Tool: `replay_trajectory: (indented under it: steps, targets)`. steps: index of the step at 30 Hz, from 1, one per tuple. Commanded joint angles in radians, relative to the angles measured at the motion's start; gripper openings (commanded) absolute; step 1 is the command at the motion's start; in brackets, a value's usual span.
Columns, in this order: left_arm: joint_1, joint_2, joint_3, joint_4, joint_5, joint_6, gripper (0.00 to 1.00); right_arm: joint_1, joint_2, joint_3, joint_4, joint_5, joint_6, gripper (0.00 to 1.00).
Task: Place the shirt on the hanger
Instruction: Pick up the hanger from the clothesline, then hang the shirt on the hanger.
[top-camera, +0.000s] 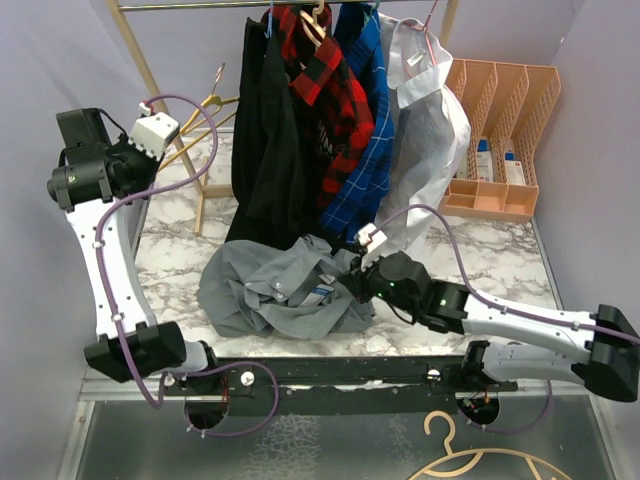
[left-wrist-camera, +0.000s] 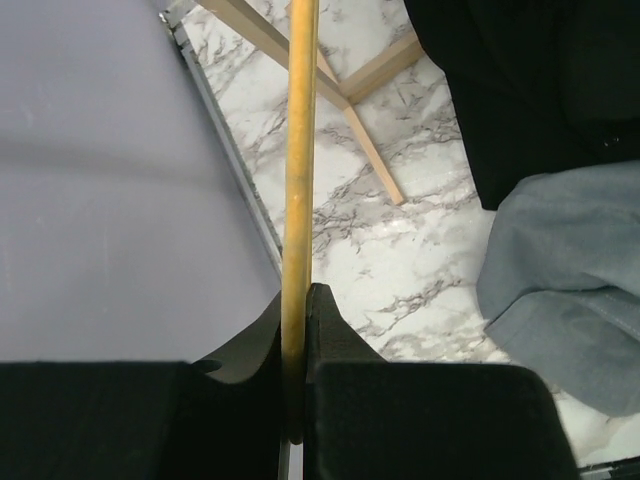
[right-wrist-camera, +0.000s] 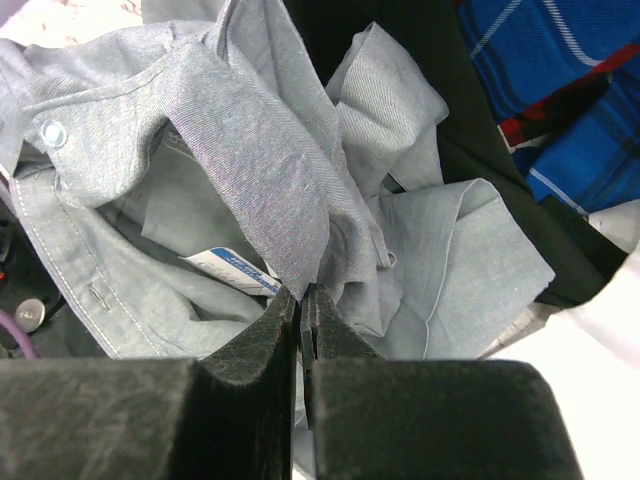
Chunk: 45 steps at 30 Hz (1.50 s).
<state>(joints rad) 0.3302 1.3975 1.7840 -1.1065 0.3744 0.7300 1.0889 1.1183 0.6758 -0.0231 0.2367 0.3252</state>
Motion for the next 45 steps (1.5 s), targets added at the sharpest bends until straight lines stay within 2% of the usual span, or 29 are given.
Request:
replay_trajectory:
  steps: [1,6,9,14,19,25,32,40,42,45]
  targets:
    - [0.017,-0.089,0.049,-0.105,0.081,0.117,0.0,-0.006,-0.103,-0.052,-0.011,0.021,0.038,0.01]
    - [0.017,-0.199,0.05,-0.212,0.078,0.252,0.0,-0.005,-0.072,0.011,-0.066,0.083,0.016,0.01]
    - [0.016,-0.224,0.109,-0.304,0.07,0.296,0.0,-0.005,0.013,0.089,-0.124,0.151,-0.007,0.01]
    - [0.012,-0.275,0.158,-0.316,-0.017,0.323,0.0,-0.027,0.179,0.204,-0.169,0.22,-0.03,0.01]
    - [-0.06,-0.325,0.162,-0.321,-0.109,0.367,0.0,-0.104,0.285,0.267,-0.154,0.213,0.017,0.01]
    - [-0.184,-0.397,0.116,-0.323,-0.137,0.421,0.0,-0.201,0.344,0.311,-0.099,0.204,-0.029,0.01]
    - [-0.285,-0.465,0.01,-0.323,0.002,0.425,0.0,-0.279,0.291,0.304,-0.09,0.149,-0.085,0.01]
    - [-0.435,-0.452,0.013,-0.323,0.154,0.285,0.0,-0.314,0.134,0.202,-0.188,0.171,-0.047,0.01]
    - [-0.465,-0.447,-0.01,-0.324,0.159,0.252,0.0,-0.314,0.088,0.178,-0.226,0.169,-0.018,0.01]
    - [-0.493,-0.454,-0.078,-0.325,0.094,0.258,0.0,-0.314,0.033,0.155,-0.292,0.106,0.022,0.01]
